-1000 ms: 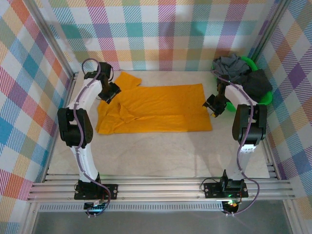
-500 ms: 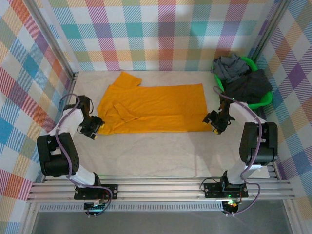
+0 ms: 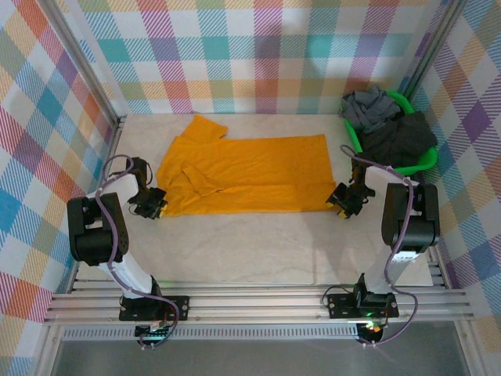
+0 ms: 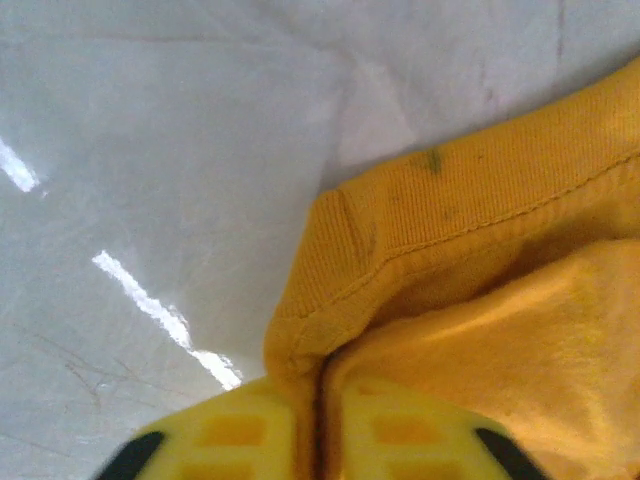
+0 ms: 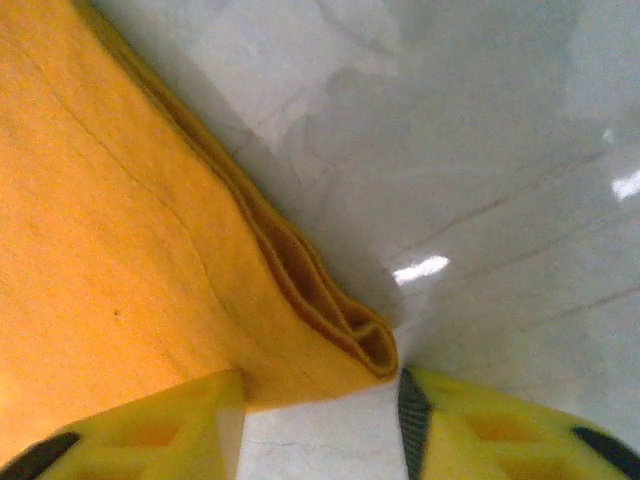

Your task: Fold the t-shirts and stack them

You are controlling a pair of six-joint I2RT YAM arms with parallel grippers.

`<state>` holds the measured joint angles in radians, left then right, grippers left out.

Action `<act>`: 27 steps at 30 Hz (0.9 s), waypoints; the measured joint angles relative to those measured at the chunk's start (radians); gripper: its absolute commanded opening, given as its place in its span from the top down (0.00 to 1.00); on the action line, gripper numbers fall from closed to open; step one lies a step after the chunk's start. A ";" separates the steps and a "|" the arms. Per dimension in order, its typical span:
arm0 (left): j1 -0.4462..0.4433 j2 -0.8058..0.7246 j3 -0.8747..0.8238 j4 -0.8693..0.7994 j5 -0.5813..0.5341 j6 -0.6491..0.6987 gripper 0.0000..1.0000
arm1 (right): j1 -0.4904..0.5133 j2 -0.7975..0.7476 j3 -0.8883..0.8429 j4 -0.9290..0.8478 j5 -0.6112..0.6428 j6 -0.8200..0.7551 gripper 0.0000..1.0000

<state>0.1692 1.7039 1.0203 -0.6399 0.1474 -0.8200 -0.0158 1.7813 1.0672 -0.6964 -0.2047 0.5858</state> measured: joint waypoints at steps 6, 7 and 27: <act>0.000 0.010 0.040 -0.016 -0.051 0.026 1.00 | -0.002 0.011 0.024 0.004 0.031 0.010 1.00; 0.000 0.010 0.045 -0.025 -0.063 0.028 1.00 | -0.002 0.011 0.031 0.008 0.041 0.012 1.00; 0.000 -0.266 -0.232 -0.269 -0.165 -0.016 0.90 | 0.020 -0.310 -0.233 -0.147 0.160 0.065 1.00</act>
<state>0.1692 1.4380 0.7883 -0.9092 -0.0177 -0.8356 0.0044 1.4715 0.8345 -0.8433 -0.0444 0.6510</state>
